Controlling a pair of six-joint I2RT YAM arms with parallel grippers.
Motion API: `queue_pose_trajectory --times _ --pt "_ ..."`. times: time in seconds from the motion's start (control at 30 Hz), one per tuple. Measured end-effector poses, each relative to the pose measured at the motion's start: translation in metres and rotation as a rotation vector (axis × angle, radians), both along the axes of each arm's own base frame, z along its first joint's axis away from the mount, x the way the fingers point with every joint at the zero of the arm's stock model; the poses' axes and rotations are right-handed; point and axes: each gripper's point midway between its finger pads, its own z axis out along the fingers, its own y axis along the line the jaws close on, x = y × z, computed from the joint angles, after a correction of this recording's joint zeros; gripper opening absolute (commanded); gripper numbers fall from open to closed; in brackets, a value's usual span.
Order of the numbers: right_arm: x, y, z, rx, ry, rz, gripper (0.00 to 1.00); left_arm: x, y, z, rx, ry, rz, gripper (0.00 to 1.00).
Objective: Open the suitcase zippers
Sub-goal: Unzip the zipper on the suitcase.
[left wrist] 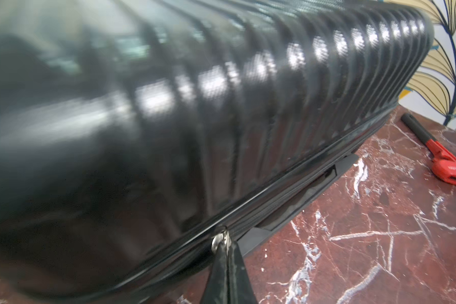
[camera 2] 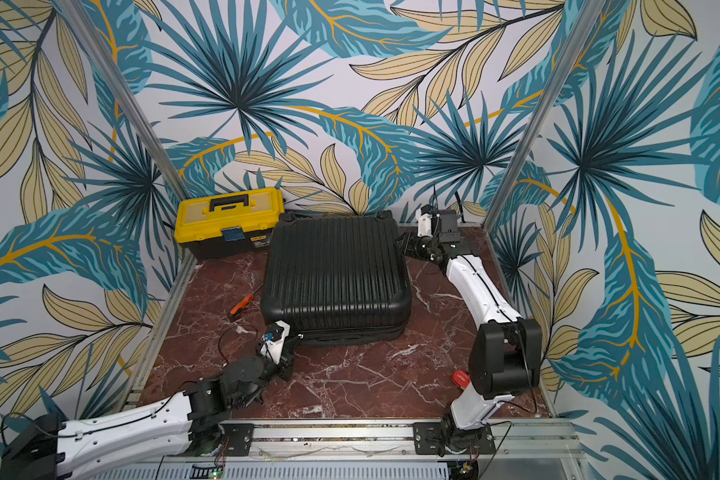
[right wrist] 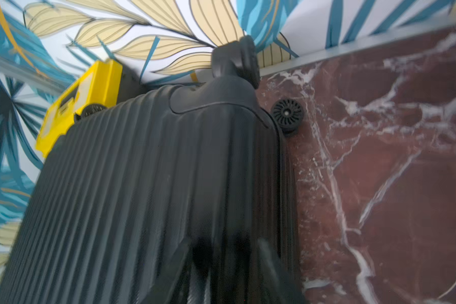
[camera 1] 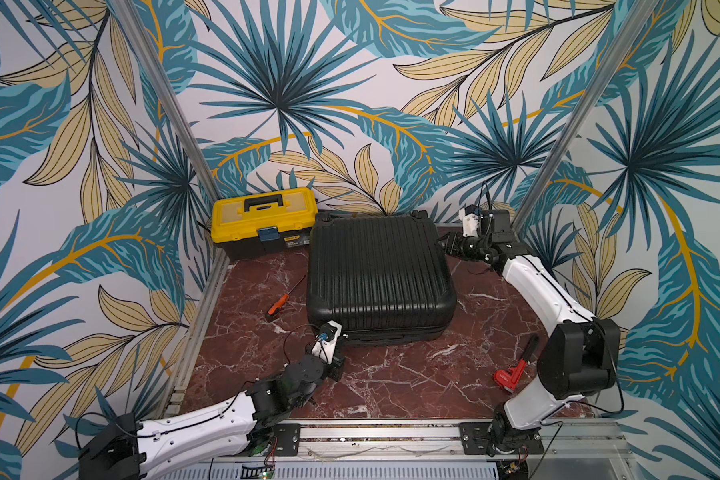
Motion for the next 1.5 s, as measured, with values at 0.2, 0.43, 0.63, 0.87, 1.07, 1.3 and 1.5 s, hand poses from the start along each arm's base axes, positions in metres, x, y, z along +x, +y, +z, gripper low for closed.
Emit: queue_pose_trajectory --times 0.2,0.43,0.63,0.87,1.07,1.3,1.5 --pt "-0.034 0.0 -0.004 0.13 -0.059 -0.138 0.46 0.002 -0.018 0.0 0.005 0.019 -0.041 0.0" --pt "-0.038 -0.006 -0.004 0.229 -0.113 -0.263 0.47 0.003 -0.069 0.001 0.097 0.028 -0.123 0.0" --pt "-0.026 -0.018 0.01 0.226 -0.209 -0.322 0.47 0.004 -0.123 0.004 0.173 0.031 -0.203 0.0" --pt "-0.051 0.015 -0.011 0.293 -0.128 -0.243 0.52 -0.009 -0.188 0.011 0.119 0.041 -0.37 0.06" --pt "-0.086 0.015 -0.01 0.225 -0.067 -0.232 0.62 -0.014 -0.194 0.018 0.107 0.029 -0.419 0.39" --pt "-0.156 0.014 0.001 0.005 -0.047 -0.165 0.6 -0.035 -0.159 0.071 0.001 0.018 -0.428 0.63" --pt "-0.222 0.061 0.001 -0.127 -0.103 0.08 0.56 -0.008 -0.081 0.149 -0.137 0.128 -0.155 0.71"
